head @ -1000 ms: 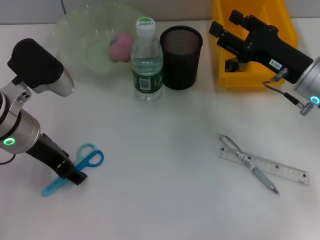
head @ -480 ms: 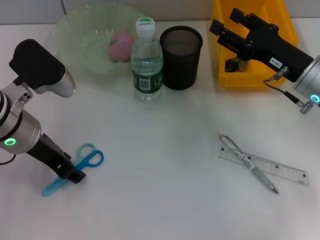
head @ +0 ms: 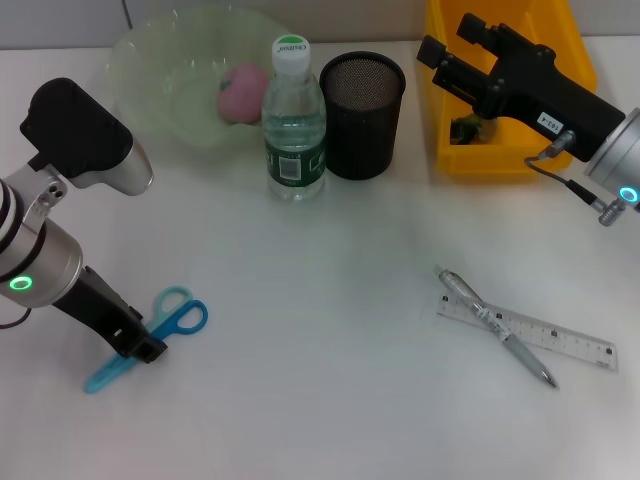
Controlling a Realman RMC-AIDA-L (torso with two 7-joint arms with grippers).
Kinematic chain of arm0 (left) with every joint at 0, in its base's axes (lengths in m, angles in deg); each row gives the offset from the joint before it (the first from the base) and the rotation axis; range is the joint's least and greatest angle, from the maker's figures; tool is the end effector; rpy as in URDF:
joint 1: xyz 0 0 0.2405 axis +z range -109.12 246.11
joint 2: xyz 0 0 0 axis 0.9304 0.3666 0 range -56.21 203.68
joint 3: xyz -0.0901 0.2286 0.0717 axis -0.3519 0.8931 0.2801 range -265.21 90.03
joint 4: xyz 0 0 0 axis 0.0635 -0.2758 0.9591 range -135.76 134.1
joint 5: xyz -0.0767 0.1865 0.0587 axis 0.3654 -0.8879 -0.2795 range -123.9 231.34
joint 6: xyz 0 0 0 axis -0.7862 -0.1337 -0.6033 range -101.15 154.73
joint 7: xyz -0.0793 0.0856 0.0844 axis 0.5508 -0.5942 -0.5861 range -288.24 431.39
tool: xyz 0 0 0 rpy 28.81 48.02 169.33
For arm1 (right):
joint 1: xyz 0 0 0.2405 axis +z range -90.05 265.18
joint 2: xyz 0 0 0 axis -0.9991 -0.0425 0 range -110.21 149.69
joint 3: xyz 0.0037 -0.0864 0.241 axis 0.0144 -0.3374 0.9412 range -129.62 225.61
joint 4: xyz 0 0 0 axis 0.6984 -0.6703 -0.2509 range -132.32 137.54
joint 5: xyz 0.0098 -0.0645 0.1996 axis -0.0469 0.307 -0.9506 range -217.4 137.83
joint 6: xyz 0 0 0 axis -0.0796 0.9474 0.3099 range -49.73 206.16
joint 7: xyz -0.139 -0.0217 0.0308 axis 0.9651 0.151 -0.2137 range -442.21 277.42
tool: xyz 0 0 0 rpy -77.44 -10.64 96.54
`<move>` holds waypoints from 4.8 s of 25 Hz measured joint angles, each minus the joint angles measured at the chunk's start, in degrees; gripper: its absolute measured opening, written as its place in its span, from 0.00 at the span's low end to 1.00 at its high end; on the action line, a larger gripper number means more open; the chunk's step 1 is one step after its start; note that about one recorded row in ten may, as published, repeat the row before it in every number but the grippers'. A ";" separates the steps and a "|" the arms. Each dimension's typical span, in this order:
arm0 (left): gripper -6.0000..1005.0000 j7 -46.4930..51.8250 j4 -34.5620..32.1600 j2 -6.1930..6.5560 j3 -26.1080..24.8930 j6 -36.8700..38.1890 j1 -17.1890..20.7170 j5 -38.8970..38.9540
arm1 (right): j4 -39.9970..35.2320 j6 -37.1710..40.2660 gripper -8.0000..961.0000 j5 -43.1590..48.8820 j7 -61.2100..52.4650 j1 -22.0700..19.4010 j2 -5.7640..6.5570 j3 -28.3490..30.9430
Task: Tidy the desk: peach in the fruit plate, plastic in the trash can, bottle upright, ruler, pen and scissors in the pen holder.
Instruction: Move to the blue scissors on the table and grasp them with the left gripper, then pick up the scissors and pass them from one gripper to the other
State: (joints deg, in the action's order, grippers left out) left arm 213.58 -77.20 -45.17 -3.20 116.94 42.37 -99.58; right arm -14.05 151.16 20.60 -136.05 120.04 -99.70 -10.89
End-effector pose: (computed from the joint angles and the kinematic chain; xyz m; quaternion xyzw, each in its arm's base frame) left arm -0.2389 0.3164 -0.0090 -0.8986 -0.3272 0.2566 0.1401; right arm 0.2419 0.3668 -0.0219 -0.8227 0.2192 0.4187 0.3160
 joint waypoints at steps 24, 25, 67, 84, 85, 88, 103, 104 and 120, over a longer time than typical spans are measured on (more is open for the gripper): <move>0.24 -0.50 -0.69 0.08 -0.16 -0.16 -0.20 0.45 | -0.10 -0.71 0.75 -0.06 -0.01 0.04 0.00 0.82; 0.24 -0.56 -0.84 0.08 -0.18 -0.44 -0.20 0.51 | -0.05 -0.71 0.75 -0.06 0.05 0.04 0.00 1.26; 0.24 -39.49 3.22 0.19 -17.99 -14.09 4.34 56.89 | 2.11 -0.04 0.75 -3.08 0.55 -7.13 -0.21 8.13; 0.24 -58.99 26.71 -0.16 -16.14 -14.36 -7.96 74.74 | 3.27 -0.29 0.75 -2.59 0.57 -7.33 -0.08 7.63; 0.24 -60.59 28.37 -0.19 -16.11 -14.40 -8.56 75.97 | 3.29 -0.21 0.75 -2.56 0.57 -7.39 -0.09 7.61; 0.24 -62.81 31.22 -0.21 -16.09 -14.76 -9.76 77.05 | 3.37 0.50 0.75 -2.39 0.57 -7.51 -0.09 7.49; 0.24 -66.81 35.00 -0.01 -13.73 -13.38 -8.44 77.43 | 1.66 17.36 0.75 -0.22 -0.52 -5.38 0.17 2.25; 0.24 -66.75 34.93 -0.01 -13.72 -12.63 -8.10 77.67 | 1.17 17.49 0.75 -0.22 -1.07 -5.12 0.18 2.03; 0.24 -66.82 33.96 0.63 -14.30 -1.92 -3.42 82.15 | -3.69 20.51 0.75 8.85 -5.58 -4.83 1.14 -1.64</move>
State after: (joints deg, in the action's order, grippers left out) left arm 146.76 -43.24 -44.54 -17.50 115.02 38.95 -17.43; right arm -17.75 171.67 29.44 -141.62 115.21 -98.56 -12.53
